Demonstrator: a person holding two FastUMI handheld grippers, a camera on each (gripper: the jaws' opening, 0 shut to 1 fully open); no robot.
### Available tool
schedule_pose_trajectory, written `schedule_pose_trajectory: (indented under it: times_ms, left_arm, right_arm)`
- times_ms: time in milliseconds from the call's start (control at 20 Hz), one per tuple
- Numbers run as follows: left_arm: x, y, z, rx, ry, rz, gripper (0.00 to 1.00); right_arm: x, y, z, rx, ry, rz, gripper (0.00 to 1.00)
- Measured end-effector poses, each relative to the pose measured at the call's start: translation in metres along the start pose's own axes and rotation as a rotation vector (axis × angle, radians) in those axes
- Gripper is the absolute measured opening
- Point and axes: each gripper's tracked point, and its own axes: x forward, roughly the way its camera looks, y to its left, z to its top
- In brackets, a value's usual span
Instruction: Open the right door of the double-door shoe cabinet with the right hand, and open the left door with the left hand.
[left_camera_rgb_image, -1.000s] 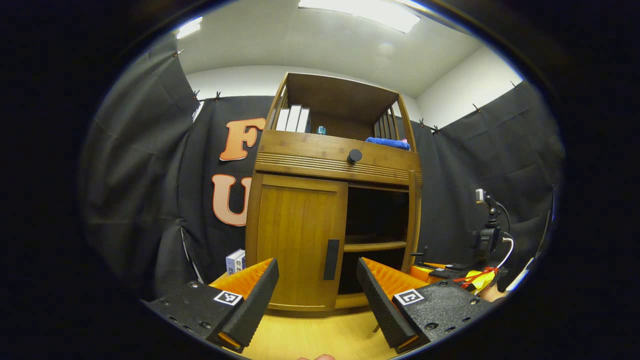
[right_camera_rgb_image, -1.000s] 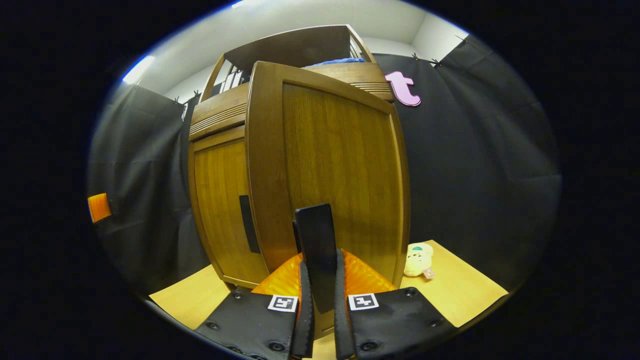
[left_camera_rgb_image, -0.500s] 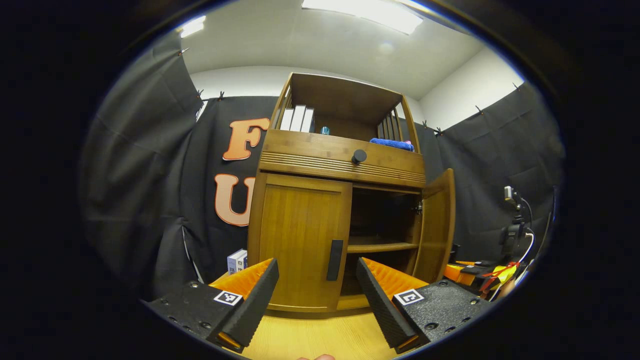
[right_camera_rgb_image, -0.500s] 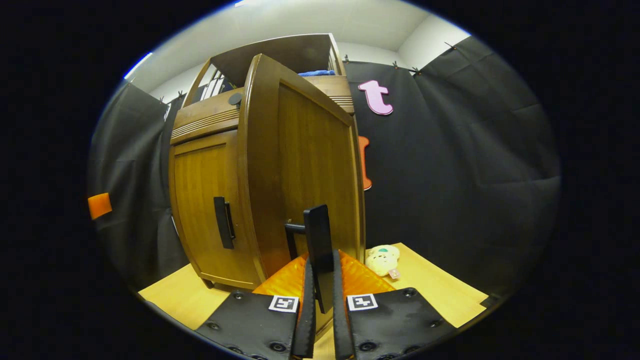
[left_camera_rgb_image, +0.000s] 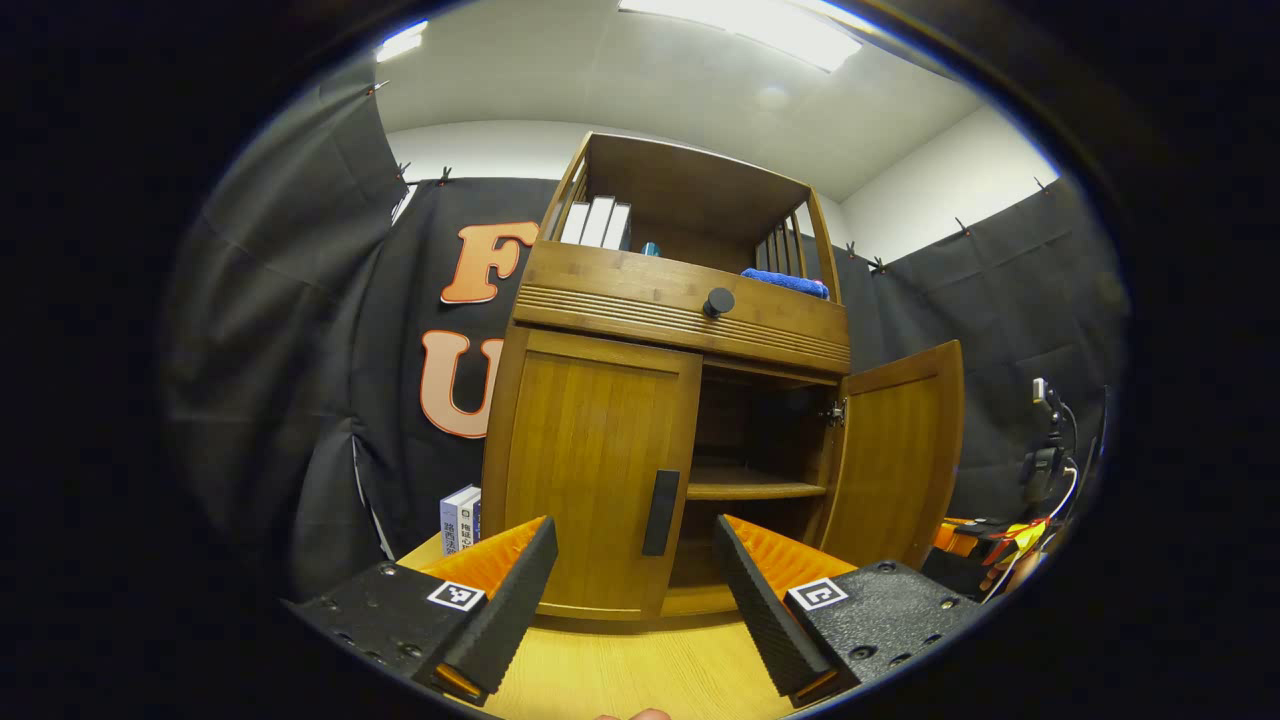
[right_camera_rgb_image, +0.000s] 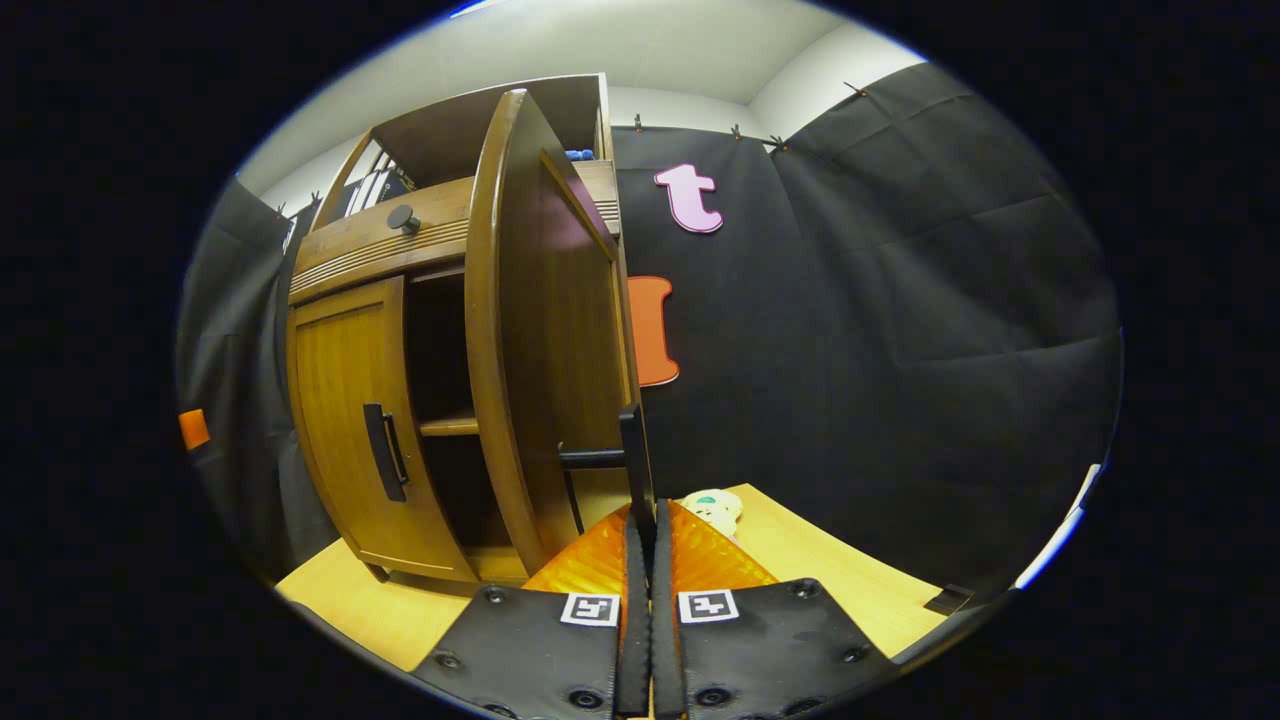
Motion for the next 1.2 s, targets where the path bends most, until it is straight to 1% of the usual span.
schedule_pose_trajectory:
  times_ms: [150, 300, 350, 400, 500, 700, 750, 800, 900, 1050, 1150, 1200]
  left_arm:
    - [0.0, 0.004, -0.003, -0.01, 0.004, 0.011, 0.95]
    - [-0.002, 0.014, -0.004, -0.012, 0.001, 0.037, 0.95]
    - [-0.002, 0.018, -0.005, -0.008, 0.0, 0.043, 0.95]
    - [-0.002, 0.02, -0.005, 0.0, 0.001, 0.05, 0.93]
    - [-0.001, 0.026, -0.008, 0.009, 0.006, 0.066, 0.92]
    - [-0.002, 0.028, -0.009, 0.01, 0.01, 0.075, 0.93]
    - [-0.003, 0.029, -0.008, 0.014, 0.008, 0.078, 0.95]
    - [-0.003, 0.03, -0.007, 0.017, 0.005, 0.08, 0.93]
    - [-0.004, 0.029, -0.006, 0.024, 0.001, 0.08, 0.93]
    - [-0.004, 0.027, -0.007, 0.027, 0.002, 0.072, 0.93]
    - [-0.004, 0.027, -0.008, 0.031, 0.002, 0.073, 0.93]
    - [-0.005, 0.026, -0.01, 0.033, 0.006, 0.07, 0.95]
  right_arm:
    - [0.001, -0.003, -0.001, -0.039, 0.001, 0.013, 0.08]
    - [0.0, -0.02, 0.0, -0.12, -0.014, 0.062, 0.08]
    - [0.0, -0.025, 0.001, -0.12, -0.01, 0.08, 0.05]
    - [0.004, -0.03, 0.002, -0.108, -0.007, 0.097, 0.08]
    - [0.007, -0.04, 0.004, -0.089, 0.001, 0.132, 0.08]
    - [0.011, -0.058, 0.002, -0.075, 0.014, 0.181, 0.09]
    - [0.013, -0.061, 0.003, -0.07, 0.018, 0.191, 0.08]
    - [0.014, -0.063, 0.003, -0.069, 0.021, 0.202, 0.08]
    - [0.015, -0.067, 0.004, -0.054, 0.025, 0.237, 0.08]
    - [0.018, -0.071, 0.005, -0.011, 0.038, 0.258, 0.08]
    - [0.013, -0.07, 0.003, -0.02, 0.038, 0.26, 0.08]
    - [0.01, -0.073, 0.001, -0.031, 0.037, 0.248, 0.08]
